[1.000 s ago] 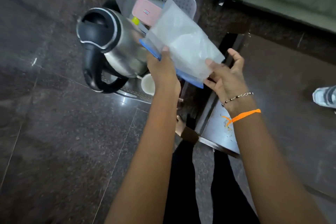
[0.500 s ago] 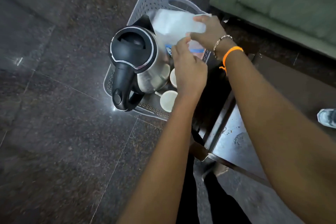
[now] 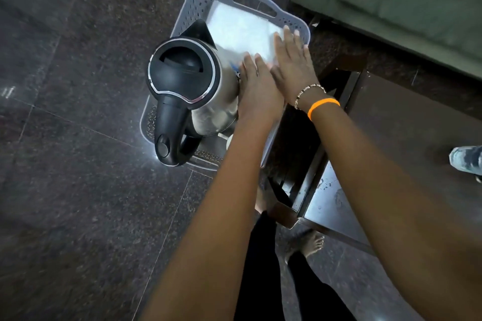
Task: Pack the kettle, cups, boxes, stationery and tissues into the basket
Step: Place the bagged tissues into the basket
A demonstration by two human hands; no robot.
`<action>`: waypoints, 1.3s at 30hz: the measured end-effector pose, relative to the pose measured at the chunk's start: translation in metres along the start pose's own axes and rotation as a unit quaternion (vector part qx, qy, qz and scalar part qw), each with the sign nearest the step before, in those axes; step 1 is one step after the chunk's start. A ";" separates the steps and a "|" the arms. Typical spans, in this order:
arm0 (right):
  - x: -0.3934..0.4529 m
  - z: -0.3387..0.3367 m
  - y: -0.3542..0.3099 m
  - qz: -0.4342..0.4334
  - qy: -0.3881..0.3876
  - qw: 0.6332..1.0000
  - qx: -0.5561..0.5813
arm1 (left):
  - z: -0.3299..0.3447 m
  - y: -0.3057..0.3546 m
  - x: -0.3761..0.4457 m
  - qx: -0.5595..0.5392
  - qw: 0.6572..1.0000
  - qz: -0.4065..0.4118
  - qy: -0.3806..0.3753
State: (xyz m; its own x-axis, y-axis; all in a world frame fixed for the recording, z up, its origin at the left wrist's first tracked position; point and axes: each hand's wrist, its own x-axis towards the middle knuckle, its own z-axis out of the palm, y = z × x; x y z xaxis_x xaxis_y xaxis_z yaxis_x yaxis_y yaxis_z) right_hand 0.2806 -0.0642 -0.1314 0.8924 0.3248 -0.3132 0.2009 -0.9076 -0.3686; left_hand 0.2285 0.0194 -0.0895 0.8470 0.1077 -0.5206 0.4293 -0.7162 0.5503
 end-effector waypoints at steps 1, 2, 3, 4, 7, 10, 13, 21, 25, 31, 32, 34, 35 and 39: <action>0.003 0.000 -0.003 -0.008 0.002 1.000 -0.014 | 0.000 -0.002 0.001 -0.010 1.000 0.001 -0.004; 0.006 0.001 -0.005 -0.013 0.000 0.999 -0.031 | 0.001 -0.003 0.003 -0.011 1.000 -0.001 -0.011; 0.009 0.001 -0.006 -0.014 -0.006 0.999 -0.048 | 0.002 -0.003 0.004 -0.004 1.000 -0.004 -0.020; 0.011 0.002 -0.006 -0.014 -0.015 0.998 -0.062 | 0.002 -0.003 0.006 0.005 1.000 -0.008 -0.029; 0.014 -0.002 -0.002 -0.009 -0.048 0.998 -0.050 | 0.001 -0.001 0.008 0.004 0.999 -0.016 -0.051; 0.011 -0.014 0.007 -0.009 -0.032 0.997 0.064 | -0.003 -0.003 0.002 -0.017 1.000 0.003 -0.009; -0.008 -0.027 0.016 0.008 0.078 0.970 0.232 | -0.003 -0.002 -0.014 -0.086 0.992 0.028 0.088; -0.103 -0.031 0.058 0.106 0.108 0.901 0.406 | 0.050 0.040 -0.073 -0.240 0.957 0.051 0.152; -0.166 -0.022 0.103 0.161 0.110 0.876 0.441 | 0.100 0.062 -0.102 -0.225 0.964 0.047 0.133; -0.256 -0.017 0.203 0.227 0.093 0.856 0.454 | 0.201 0.109 -0.143 -0.191 0.980 -0.004 0.053; -0.271 -0.018 0.220 0.238 0.096 0.852 0.456 | 0.219 0.118 -0.149 -0.186 0.982 -0.007 0.037; -0.296 -0.019 0.256 0.260 0.101 0.844 0.459 | 0.252 0.139 -0.155 -0.186 0.982 -0.014 0.010; -0.309 -0.021 0.277 0.271 0.104 0.840 0.458 | 0.270 0.154 -0.159 -0.191 0.981 -0.024 -0.003; -0.353 -0.028 0.366 0.338 0.135 0.808 0.463 | 0.334 0.211 -0.166 -0.229 0.968 -0.077 -0.063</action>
State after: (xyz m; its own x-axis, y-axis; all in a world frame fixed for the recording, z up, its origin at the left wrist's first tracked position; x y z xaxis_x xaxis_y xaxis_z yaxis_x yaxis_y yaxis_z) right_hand 0.0505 -0.5182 -0.1307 0.7529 -0.3446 -0.5607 -0.6461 -0.2251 -0.7293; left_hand 0.0738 -0.3801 -0.1056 0.7298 0.0828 -0.6786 0.6652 -0.3151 0.6769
